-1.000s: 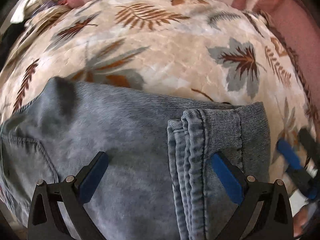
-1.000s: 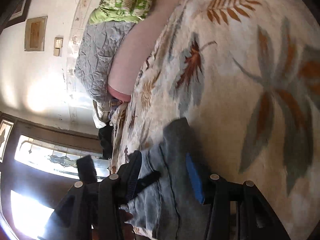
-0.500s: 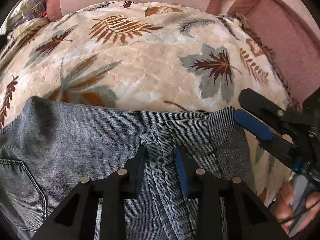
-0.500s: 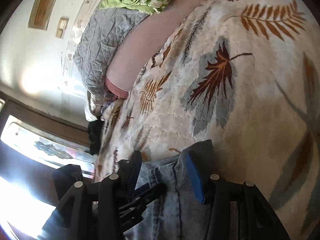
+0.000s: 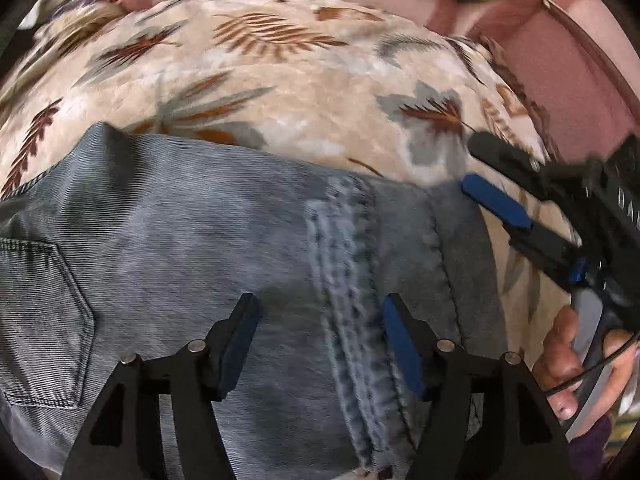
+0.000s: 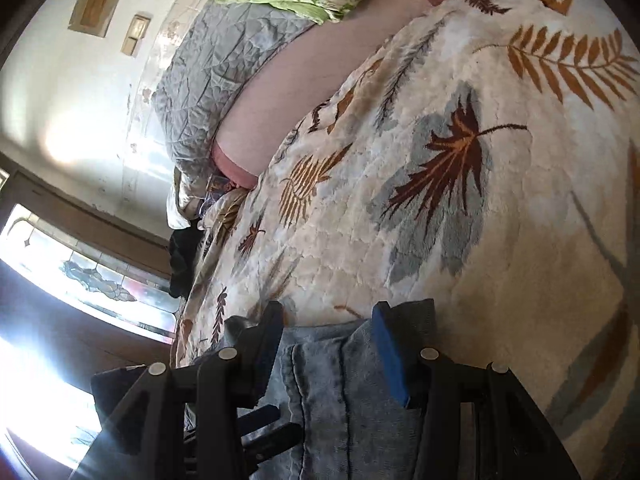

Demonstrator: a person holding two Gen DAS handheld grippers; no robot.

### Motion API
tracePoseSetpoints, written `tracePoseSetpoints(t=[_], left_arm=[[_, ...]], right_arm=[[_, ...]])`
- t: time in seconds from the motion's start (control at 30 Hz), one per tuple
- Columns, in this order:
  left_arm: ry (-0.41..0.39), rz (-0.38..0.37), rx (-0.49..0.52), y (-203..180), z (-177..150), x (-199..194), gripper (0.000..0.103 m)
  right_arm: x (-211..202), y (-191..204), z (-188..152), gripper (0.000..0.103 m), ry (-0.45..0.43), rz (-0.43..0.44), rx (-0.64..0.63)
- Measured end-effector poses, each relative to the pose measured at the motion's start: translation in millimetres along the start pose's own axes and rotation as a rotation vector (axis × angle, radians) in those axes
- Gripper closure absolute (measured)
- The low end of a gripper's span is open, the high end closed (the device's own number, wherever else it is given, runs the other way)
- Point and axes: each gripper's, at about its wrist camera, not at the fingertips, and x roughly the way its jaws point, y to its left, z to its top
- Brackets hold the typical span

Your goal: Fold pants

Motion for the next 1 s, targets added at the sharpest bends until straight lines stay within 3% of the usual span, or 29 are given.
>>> tracePoseSetpoints(t=[0.2, 0.3, 0.6, 0.9, 1.0], left_arm=[[-0.001, 0.010, 0.004, -10, -7, 1, 0.041], [-0.010, 0.009, 0.013, -15, -4, 4, 0.064], [-0.032, 0.054, 0.035, -25, -2, 3, 0.088], [-0.028, 0.094, 0.068, -29, -7, -6, 0.091], [-0.006, 0.088, 0.056, -28, -19, -11, 0.091]], right_arm=[[-14, -9, -1, 0.053, -0.011, -0.002, 0.015], [-23, -12, -1, 0.053, -0.023, 0.002, 0.024], [-41, -26, 0, 0.053, -0.044, -0.015, 0.040], [-31, -17, -5, 0.053, 0.020, 0.037, 0.001], [-20, -13, -10, 0.053, 0.070, 0.007, -0.032]])
